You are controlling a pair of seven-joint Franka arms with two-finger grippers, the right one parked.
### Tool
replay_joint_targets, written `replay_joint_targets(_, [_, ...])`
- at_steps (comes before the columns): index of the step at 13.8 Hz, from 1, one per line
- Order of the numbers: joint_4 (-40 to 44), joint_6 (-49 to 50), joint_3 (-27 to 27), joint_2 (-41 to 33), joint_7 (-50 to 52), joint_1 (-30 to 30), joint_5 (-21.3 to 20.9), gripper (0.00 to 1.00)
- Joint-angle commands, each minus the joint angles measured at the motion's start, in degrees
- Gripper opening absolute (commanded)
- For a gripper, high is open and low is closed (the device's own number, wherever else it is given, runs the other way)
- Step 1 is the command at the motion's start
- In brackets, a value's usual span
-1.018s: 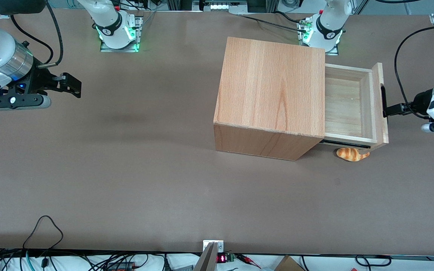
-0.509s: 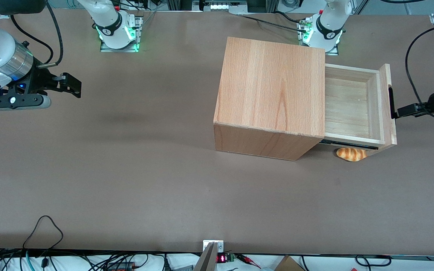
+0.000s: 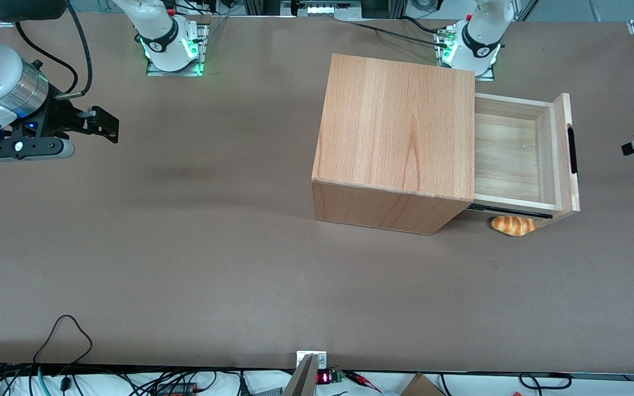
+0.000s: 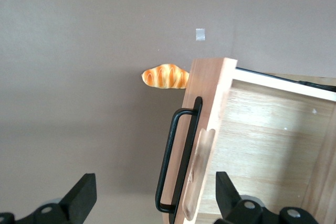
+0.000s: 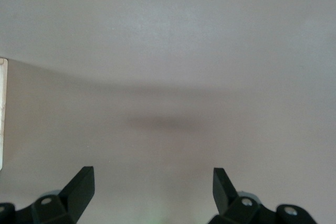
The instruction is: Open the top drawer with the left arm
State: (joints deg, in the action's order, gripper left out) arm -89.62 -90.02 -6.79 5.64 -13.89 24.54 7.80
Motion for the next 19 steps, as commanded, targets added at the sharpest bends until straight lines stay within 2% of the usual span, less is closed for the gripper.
replay_joint_targets(1, [3.2, 1.7, -0.9, -0.3, -3.3, 0.3, -1.3, 1.0])
replay_joint_targets(3, [4.8, 1.6, -0.3, -0.4, -3.2, -0.6, -1.3, 1.0])
replay_joint_targets(6, [5.5, 1.7, 3.4, -1.9, -3.3, -10.0, -4.4, 1.0])
replay_joint_targets(11, [5.5, 2.0, 14.8, -3.1, -2.9, -24.4, -4.6, 1.0])
replay_joint_targets(15, [5.4, 2.1, 13.6, -3.5, 0.8, -24.5, -5.7, 1.0])
replay_joint_targets(19, [5.2, 1.9, 8.7, -4.2, 6.7, -23.9, -7.5, 1.0])
